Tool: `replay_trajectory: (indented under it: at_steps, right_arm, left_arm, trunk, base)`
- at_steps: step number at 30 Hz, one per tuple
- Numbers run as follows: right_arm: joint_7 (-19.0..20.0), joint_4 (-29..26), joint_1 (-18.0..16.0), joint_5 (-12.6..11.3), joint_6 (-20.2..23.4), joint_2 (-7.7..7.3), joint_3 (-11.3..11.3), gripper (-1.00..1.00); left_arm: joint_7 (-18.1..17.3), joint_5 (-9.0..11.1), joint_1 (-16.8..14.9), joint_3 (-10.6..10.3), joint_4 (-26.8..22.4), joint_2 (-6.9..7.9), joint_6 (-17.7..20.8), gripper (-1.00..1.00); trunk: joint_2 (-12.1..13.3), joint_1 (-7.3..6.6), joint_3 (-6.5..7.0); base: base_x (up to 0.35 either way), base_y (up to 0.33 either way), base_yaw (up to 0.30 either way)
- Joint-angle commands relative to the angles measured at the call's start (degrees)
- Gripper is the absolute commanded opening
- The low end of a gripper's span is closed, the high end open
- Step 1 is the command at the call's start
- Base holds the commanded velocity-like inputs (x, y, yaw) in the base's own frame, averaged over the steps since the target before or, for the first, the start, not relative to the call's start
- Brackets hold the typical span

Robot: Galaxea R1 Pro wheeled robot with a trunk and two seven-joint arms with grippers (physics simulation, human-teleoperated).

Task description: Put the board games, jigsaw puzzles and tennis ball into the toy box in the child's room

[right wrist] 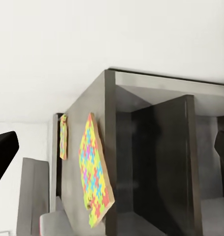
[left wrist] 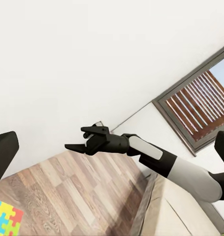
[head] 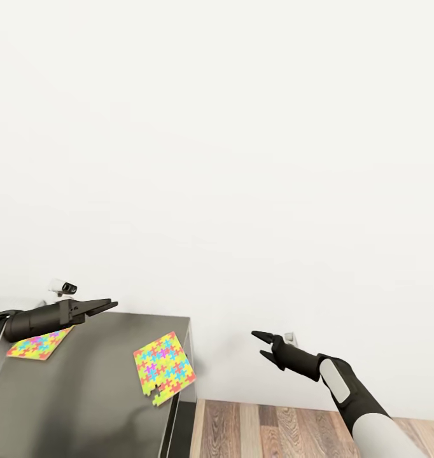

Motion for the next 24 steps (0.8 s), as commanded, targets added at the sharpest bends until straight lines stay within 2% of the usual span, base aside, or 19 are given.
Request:
replay_trajectory:
  at_steps: [1, 24]
  right_arm:
    - [0.1, 0.0, 0.0, 0.0, 0.3, 0.04, -0.2, 1.00]
    - [0.8, -0.2, 0.0, 0.1, 0.3, 0.14, -0.2, 1.00]
  left_arm:
    - [-0.2, 0.0, 0.0, 0.0, 0.0, 0.03, 0.6, 1.00]
    - [-0.2, -0.1, 0.0, 0.0, 0.0, -0.11, 0.7, 1.00]
  trunk:
    - [-0.5, 0.23, -0.25]
    - [-9.7, 5.28, -4.38]
  base:
    - [0.000, 0.000, 0.000]
    - [0.000, 0.000, 0.000]
